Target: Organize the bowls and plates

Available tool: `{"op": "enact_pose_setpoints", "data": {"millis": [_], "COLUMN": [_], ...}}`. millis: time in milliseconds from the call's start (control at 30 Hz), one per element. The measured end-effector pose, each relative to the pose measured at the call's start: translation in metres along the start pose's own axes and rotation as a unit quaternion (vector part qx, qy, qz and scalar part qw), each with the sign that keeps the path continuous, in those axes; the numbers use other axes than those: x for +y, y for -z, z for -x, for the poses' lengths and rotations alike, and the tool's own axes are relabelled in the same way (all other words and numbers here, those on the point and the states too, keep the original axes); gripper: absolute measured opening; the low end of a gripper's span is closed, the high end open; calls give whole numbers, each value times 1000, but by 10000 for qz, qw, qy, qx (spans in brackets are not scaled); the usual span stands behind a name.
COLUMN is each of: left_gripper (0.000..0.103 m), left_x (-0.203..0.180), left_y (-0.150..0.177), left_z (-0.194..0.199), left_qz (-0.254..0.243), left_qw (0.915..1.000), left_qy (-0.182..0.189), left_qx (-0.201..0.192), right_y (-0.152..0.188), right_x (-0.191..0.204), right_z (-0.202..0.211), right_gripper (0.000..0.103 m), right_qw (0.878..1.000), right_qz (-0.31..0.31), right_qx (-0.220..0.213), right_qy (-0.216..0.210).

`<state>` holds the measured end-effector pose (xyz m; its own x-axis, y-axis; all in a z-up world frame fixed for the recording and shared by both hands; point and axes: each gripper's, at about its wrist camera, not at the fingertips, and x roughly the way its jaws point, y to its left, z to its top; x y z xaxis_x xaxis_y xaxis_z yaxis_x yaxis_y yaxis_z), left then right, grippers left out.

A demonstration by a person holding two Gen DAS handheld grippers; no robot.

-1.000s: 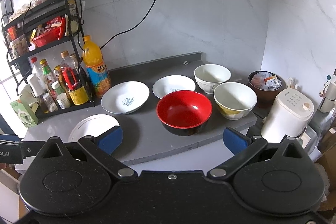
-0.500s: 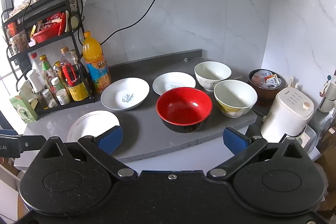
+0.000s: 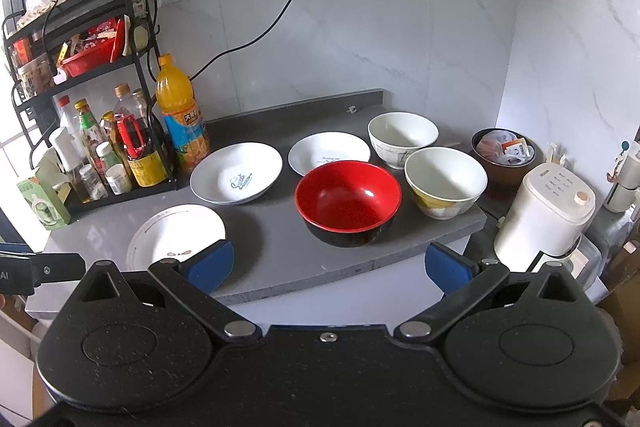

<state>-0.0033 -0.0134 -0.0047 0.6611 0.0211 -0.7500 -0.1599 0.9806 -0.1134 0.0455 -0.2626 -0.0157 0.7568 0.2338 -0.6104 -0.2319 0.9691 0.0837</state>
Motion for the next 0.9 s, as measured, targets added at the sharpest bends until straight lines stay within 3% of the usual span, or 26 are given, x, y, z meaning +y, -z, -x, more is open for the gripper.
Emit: {"op": "enact_pose_setpoints", "data": {"millis": [500, 900], "left_gripper": [102, 101], "left_x": [-21, -60], "left_y": [0, -5], "left_z": [-2, -9], "left_qz": [121, 424], "left_qw": [9998, 9984], "left_qy": [-133, -344], "left_qx": [-25, -138], "right_y": [-3, -13], "right_x": [-24, -70], "right_z": [-2, -15], "right_gripper": [103, 103], "right_qw": [9999, 9987], "right_qz": [24, 58], "right_qx": [16, -6], "right_qy": [-155, -502]}}
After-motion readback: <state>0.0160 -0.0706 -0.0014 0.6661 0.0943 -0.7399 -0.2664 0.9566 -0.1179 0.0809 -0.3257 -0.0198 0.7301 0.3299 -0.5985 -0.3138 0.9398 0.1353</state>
